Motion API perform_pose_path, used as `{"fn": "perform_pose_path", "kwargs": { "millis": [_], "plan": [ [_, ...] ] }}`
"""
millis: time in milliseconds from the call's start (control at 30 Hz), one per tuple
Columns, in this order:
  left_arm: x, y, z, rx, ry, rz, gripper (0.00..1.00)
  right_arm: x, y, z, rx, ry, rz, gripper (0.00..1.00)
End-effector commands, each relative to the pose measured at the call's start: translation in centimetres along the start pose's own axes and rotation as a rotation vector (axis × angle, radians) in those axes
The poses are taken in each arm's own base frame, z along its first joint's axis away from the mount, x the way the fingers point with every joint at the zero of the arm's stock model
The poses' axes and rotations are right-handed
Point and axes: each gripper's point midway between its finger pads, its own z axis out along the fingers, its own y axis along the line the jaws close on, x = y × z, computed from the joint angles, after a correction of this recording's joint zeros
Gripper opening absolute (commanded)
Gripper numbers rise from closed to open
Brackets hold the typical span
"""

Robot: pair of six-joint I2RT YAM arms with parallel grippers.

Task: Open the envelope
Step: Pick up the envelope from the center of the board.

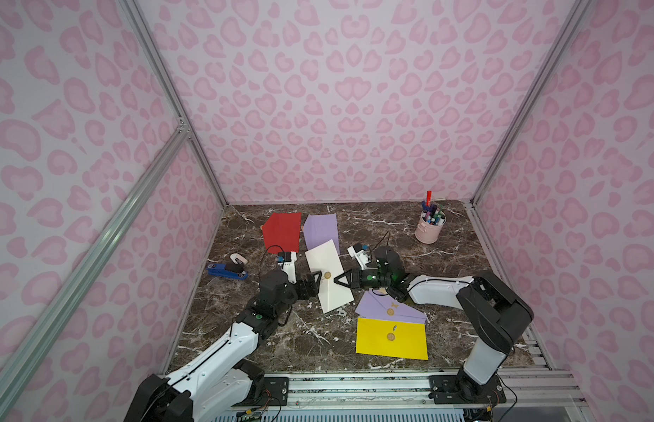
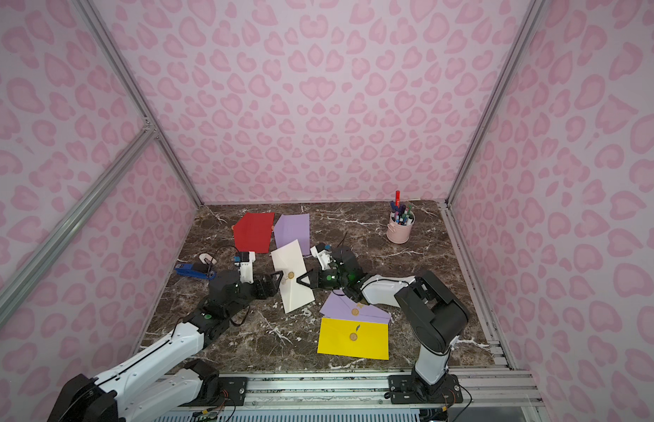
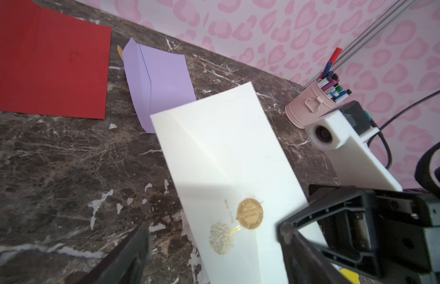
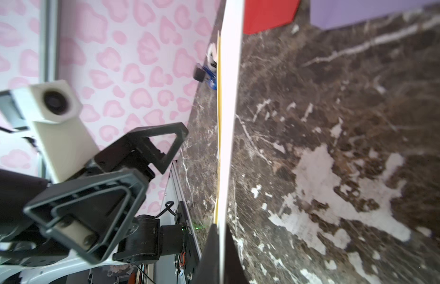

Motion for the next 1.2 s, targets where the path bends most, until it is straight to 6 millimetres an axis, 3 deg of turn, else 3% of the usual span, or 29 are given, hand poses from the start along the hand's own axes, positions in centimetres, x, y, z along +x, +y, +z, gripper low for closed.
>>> {"fn": "perform_pose_path", "kwargs": {
  "millis": [0, 67, 133, 167, 233, 333, 467, 633, 833, 967, 1033, 1167],
  "plan": [
    [-1.2, -2.2, -1.6, 0.136, -0.040, 0.019, 0.78, -1.5, 3.7, -1.3, -0.102, -0.065, -0.131, 0.00],
    [-2.2, -3.9, -2.7, 0.228, -0.078, 0.028, 0.67, -1.9, 5.6, -2.4, -0.156, -0.101, -0.173, 0.00],
    [-3.0, -5.6, -3.7, 0.325, -0.103, 0.039, 0.50, -2.1, 7.2, -3.3, -0.210, -0.125, -0.204, 0.00],
    [-3.2, -6.6, -4.2, 0.379, -0.114, 0.046, 0.48, -2.1, 8.0, -3.7, -0.238, -0.135, -0.218, 0.00],
    [-3.8, -8.0, -5.0, 0.458, -0.129, 0.052, 0.49, -1.9, 9.4, -4.4, -0.291, -0.147, -0.240, 0.00],
    [-4.5, -9.2, -5.7, 0.513, -0.149, 0.055, 0.58, -1.8, 10.8, -5.4, -0.335, -0.166, -0.276, 0.00],
    [-4.9, -9.7, -6.1, 0.543, -0.156, 0.054, 0.56, -1.3, 11.3, -5.8, -0.334, -0.163, -0.302, 0.00],
    [-5.1, -10.9, -7.1, 0.623, -0.172, 0.054, 0.36, -0.5, 12.1, -5.6, -0.358, -0.144, -0.321, 0.00],
    [-5.8, -11.6, -7.6, 0.644, -0.174, 0.065, 0.04, -0.1, 12.1, -5.2, -0.361, -0.134, -0.324, 0.00],
    [-5.7, -11.6, -7.5, 0.640, -0.166, 0.069, 0.04, 0.3, 12.4, -5.0, -0.377, -0.114, -0.342, 0.02],
    [-5.5, -11.4, -7.3, 0.634, -0.158, 0.070, 0.04, 0.5, 12.6, -5.3, -0.374, -0.109, -0.366, 0.15],
    [-4.6, -11.2, -6.8, 0.632, -0.120, 0.073, 0.05, 0.5, 13.5, -6.1, -0.359, -0.104, -0.453, 0.21]
  ]
}}
